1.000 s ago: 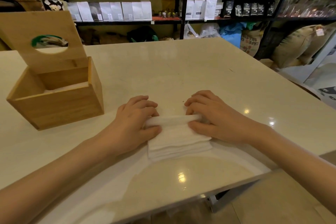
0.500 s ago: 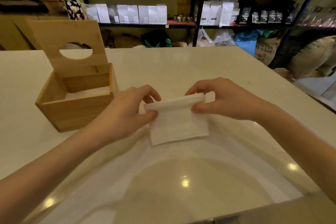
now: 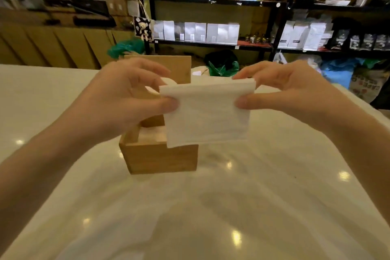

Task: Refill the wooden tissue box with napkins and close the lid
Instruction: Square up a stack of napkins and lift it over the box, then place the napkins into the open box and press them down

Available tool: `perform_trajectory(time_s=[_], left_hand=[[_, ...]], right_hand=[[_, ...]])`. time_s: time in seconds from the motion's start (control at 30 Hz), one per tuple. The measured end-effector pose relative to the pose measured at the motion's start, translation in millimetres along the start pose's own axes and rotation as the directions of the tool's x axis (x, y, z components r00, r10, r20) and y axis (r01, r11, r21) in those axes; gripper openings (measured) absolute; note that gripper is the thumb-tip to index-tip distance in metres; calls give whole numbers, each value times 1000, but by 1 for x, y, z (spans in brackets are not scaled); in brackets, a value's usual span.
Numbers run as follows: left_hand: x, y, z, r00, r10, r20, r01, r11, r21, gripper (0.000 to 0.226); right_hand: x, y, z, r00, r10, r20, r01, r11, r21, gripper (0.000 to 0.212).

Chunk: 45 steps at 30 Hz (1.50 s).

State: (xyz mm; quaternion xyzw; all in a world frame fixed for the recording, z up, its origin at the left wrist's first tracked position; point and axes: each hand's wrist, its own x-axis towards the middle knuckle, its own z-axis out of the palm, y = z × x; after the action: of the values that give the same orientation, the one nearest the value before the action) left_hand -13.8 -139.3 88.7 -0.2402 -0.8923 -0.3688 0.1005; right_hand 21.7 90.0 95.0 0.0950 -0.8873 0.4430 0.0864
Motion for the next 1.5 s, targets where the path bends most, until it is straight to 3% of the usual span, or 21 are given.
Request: perform_trajectory(time_s=[0.17,0.33,0.53,0.63,0.9,1.03,1.3,1.4,1.5], left_hand=[[3,-35,-19,973,-222,-68,224,974,25,9],[13,-71,-14,949,-314,-18,314,946,73,9],[26,-84,-4,951,-280,132,234,930,284,21],[34,-83,1,948,-275,163,188,892,411,10],[42,-86,11,921,-301,246,112,811,575,12],[48,-87,14,886,-362,288,115,775,622,9],[56,-86,31,854,-443,274,126,687,716,10],[54,-89,32,856,-442,269,122,677,726,10],[51,-91,27,854,-440,276,143,709,690,18]], right_hand=[[29,-4,38,991,129,46,-131,990,56,11],[52,7,65,963,257,77,-257,966,-7,6],[62,14,78,945,314,89,-298,942,-153,3],[66,15,84,961,265,80,-224,915,-337,16],[74,7,107,949,307,77,-170,700,-694,20],[78,2,114,925,376,64,-196,613,-765,15],[88,1,126,898,441,12,-216,464,-859,26],[89,5,126,889,457,19,-227,477,-849,23],[82,8,120,914,404,35,-217,559,-800,16]])
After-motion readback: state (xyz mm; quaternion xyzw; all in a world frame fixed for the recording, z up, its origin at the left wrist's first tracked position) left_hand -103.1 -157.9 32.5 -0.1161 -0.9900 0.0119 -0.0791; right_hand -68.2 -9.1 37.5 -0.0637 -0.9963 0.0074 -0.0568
